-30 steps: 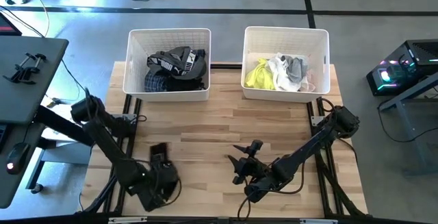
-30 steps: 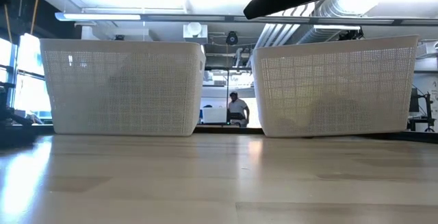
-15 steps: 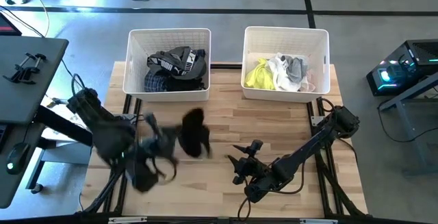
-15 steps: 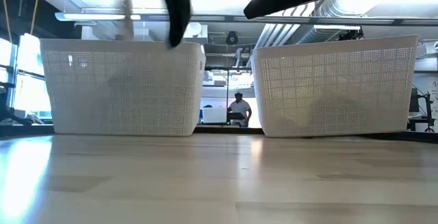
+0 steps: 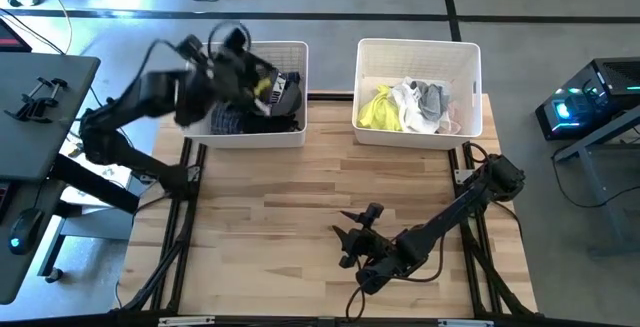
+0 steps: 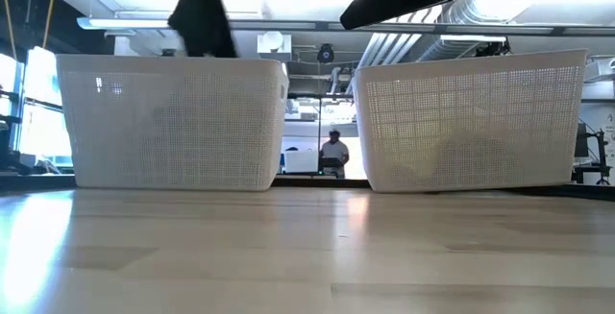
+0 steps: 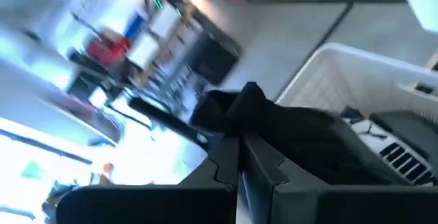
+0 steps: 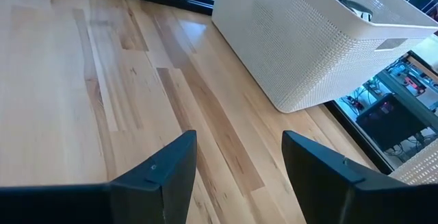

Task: Sort clothes
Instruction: Put the black shorts into the left white bin, then adjust the white bins on the table

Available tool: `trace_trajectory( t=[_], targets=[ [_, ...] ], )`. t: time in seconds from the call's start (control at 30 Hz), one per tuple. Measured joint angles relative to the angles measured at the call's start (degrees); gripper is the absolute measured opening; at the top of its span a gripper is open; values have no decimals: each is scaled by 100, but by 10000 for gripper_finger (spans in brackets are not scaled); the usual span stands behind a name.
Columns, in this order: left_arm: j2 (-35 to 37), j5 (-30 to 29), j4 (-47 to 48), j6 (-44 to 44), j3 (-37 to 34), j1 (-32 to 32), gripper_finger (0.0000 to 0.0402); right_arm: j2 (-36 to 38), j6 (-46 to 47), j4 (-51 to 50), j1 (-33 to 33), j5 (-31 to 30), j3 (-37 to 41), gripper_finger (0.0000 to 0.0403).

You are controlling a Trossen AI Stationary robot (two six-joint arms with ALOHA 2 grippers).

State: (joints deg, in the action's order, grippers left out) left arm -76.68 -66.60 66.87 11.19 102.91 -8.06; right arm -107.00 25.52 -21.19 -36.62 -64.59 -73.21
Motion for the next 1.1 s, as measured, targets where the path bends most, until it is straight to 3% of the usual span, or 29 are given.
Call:
trace_trajectory(
  t=[0.23,0.47,0.63,0.87,1.1],
  targets=[
    [20,1864,-429,-18,-424,-1630,0,0,15,0,15,40,0,204],
    [9,3084,-1698,-247,-1972,-2434,4,0,13,0,15,235,0,204],
    [-91,4442,-2468,-600,-2907,-2917,53,0,9,0,15,238,0,204],
    [-221,5092,-2260,-910,-3014,-3361,155,0,13,0,15,253,0,204],
    [117,5130,-1402,-922,-2051,-3152,201,0,13,0,20,251,0,204]
  ],
)
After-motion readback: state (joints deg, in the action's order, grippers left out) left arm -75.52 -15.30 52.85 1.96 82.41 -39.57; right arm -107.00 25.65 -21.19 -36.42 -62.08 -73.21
